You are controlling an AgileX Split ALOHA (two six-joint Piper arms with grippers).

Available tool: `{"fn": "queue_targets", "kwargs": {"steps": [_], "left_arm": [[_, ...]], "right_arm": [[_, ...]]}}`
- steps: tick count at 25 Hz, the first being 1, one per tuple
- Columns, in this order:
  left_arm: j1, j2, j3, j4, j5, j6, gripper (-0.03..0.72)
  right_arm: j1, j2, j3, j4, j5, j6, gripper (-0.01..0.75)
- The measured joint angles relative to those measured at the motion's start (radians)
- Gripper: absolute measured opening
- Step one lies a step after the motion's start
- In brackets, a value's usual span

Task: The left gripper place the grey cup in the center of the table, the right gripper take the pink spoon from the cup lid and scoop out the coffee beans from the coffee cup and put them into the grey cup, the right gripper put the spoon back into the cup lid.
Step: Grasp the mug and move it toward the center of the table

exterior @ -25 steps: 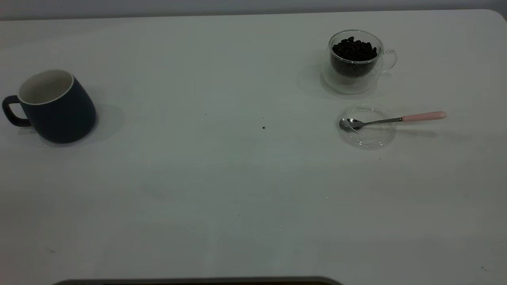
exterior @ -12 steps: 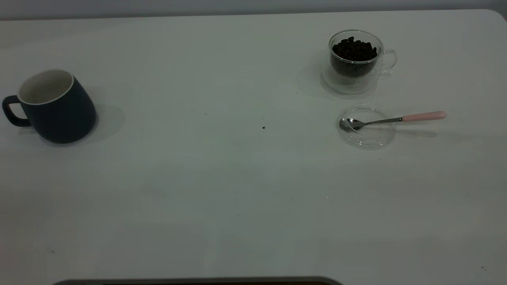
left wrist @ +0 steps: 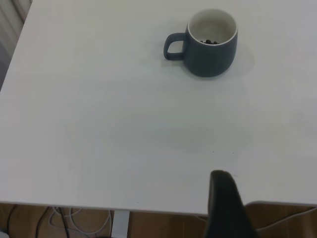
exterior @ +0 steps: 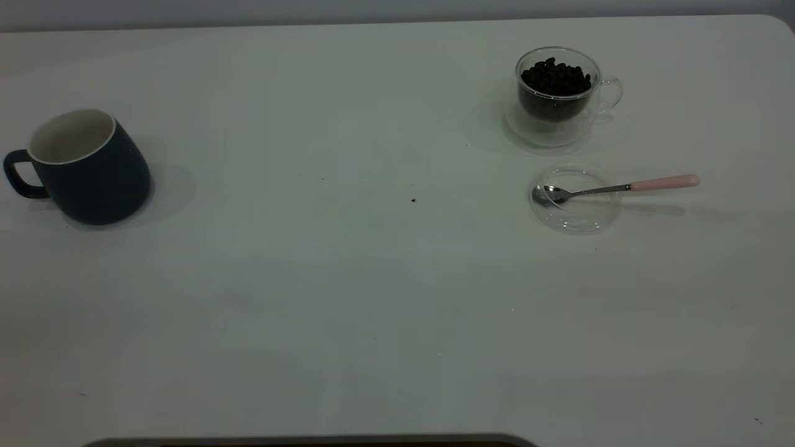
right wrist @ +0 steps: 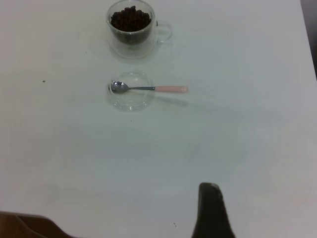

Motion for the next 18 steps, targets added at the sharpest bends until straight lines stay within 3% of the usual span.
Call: {"fn": "queue_targets", "kwargs": {"steps": [6,11,18], "left_arm": [[0.0,0.148,-0.059,0.032,0.002,-0.126,0.501],[0.0,0.521,-0.16,0.092,-0.155,-0.226,0.501],[0.0,1.057,-0.377,0.096,-0.298,-0.179,0.501]], "right_arm": [[0.0,0.0,0.0,0.0,0.0,0.0,0.556],[0.0,0.0,0.0,0.0,0.0,0.0,0.556],[0.0,0.0,0.0,0.0,0.0,0.0,0.556]]}}
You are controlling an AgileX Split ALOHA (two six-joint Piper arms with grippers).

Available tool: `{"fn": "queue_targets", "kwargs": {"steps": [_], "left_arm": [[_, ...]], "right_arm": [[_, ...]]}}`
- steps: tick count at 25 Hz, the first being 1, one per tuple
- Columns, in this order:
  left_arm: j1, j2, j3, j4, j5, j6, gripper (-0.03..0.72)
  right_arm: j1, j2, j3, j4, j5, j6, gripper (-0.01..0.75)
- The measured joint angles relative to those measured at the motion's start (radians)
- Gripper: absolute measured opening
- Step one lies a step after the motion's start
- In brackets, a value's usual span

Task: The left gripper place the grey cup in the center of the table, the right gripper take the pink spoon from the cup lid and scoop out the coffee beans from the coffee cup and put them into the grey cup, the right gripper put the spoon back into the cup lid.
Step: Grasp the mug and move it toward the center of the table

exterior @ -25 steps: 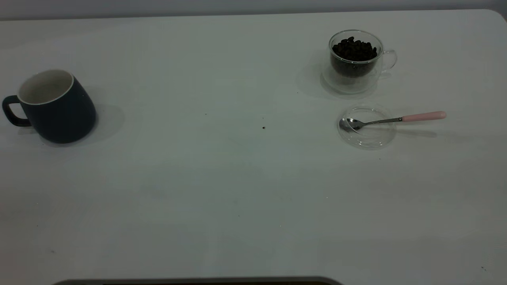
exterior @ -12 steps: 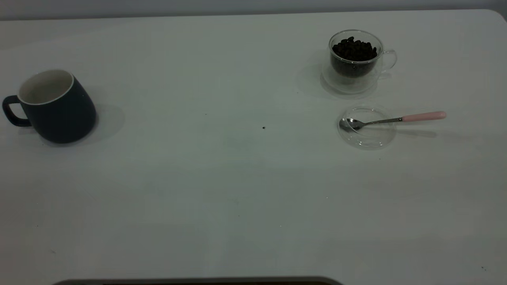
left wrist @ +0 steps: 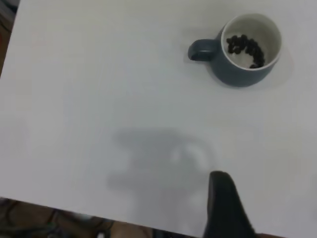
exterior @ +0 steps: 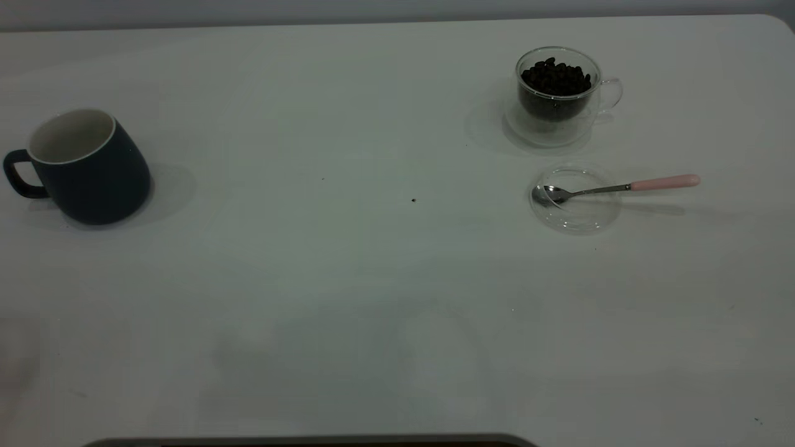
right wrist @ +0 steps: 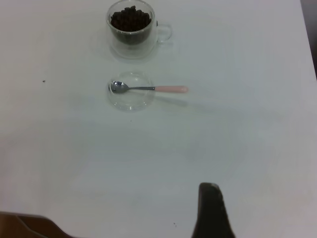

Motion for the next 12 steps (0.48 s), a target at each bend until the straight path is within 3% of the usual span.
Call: {"fn": "queue_targets", "kwargs": {"steps": [6,12], "left_arm": [[0.007,0.346,-0.12,0.098,-0.085,0.031,0.501],[0.106,0.679,-0.285,0.112,-0.134,0.153,0.501]], "right_arm": [[0.0,0.0,0.0,0.0,0.0,0.0,0.556],[0.0,0.0,0.0,0.0,0.0,0.0,0.556]]}}
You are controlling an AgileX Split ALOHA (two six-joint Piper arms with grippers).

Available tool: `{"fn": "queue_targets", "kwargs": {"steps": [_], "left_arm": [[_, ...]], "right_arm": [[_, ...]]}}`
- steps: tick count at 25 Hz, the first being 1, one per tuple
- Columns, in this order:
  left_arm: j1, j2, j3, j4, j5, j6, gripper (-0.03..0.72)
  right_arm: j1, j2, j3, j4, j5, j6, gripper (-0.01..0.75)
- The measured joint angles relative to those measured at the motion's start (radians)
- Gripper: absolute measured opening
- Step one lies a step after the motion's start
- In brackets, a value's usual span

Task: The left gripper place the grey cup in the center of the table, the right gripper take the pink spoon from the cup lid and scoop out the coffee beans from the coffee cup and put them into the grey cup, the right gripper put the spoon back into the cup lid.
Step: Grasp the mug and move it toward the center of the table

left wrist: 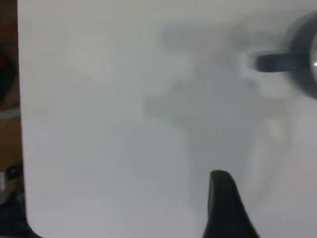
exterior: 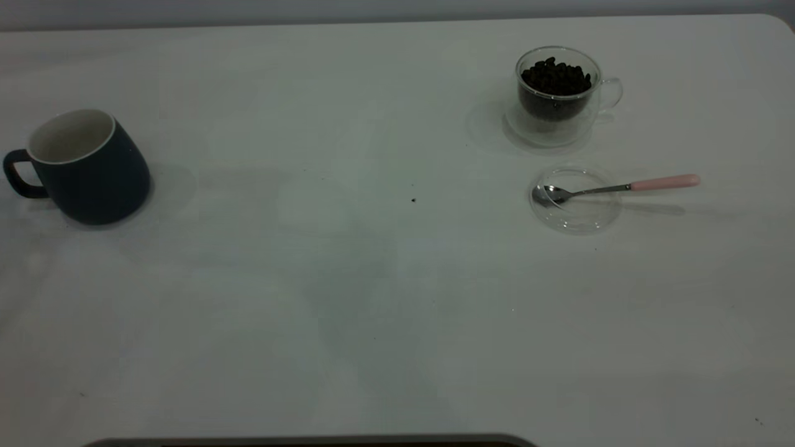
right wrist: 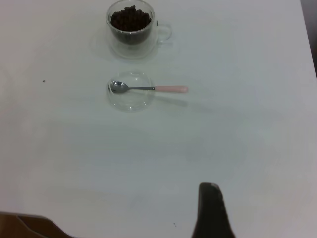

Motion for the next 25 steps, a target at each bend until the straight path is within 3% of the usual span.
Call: {"fn": "queue_targets", "kwargs": {"steps": [5,9,17,21,25], "left_arm": [[0.028,0.158,-0.112,-0.024,0.012,0.284,0.501],[0.028,0.229,-0.136,-0.028,-0.081,0.509,0.501],[0.028,0.343,-0.137,-0.002,-0.241,0.649,0.501],[0.028,0.378,-0.137,-0.021,-0.235,0.892,0.501],[0.028,0.395,-0.137,-0.194,-0.188,1.191,0.501]], "right_arm": [[0.0,0.0,0.0,0.0,0.0,0.0,0.556],[0.0,0.0,0.0,0.0,0.0,0.0,0.556],[0.0,0.0,0.0,0.0,0.0,0.0,0.556],[0.0,0.0,0.0,0.0,0.0,0.0,0.556],[0.0,0.0,0.0,0.0,0.0,0.0,0.556]]}}
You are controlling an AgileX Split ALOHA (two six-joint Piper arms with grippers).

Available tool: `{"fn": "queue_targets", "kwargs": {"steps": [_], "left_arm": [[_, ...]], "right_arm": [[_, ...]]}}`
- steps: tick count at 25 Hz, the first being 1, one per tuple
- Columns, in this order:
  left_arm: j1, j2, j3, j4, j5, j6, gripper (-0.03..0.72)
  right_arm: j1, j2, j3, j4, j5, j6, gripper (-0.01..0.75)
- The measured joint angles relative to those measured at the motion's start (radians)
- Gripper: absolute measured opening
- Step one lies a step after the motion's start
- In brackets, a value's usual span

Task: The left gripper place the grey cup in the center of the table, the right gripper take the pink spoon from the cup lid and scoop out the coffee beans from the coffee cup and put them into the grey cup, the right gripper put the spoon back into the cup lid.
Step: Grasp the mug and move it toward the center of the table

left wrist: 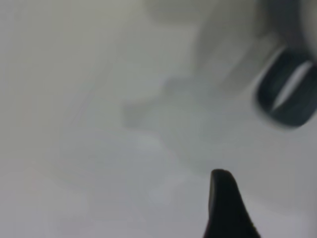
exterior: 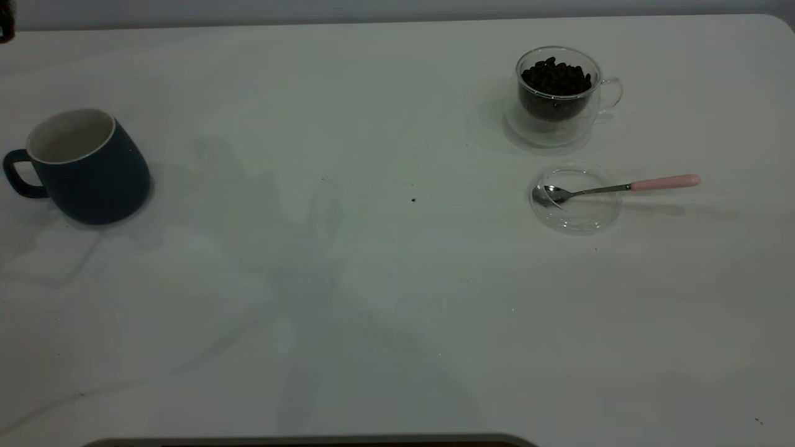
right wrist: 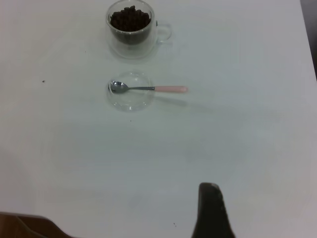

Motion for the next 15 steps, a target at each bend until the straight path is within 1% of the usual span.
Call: {"fn": "queue_targets", "kwargs": {"steps": [3,5,7,15], "left_arm": [[0.0,0.002,0.0,-0.126,0.034,0.268,0.501],[0.0,0.007,0.0,-0.175,0.053,0.363,0.501],[0.0,0.018,0.0,-0.196,0.057,0.394,0.501],[0.0,0.034,0.0,-0.168,0.044,0.398,0.501]], "right_arm": [[0.0,0.0,0.0,0.0,0.0,0.0,0.556],[0.0,0.0,0.0,0.0,0.0,0.0,0.556],[0.0,0.0,0.0,0.0,0.0,0.0,0.556],[0.0,0.0,0.0,0.0,0.0,0.0,0.556]]}}
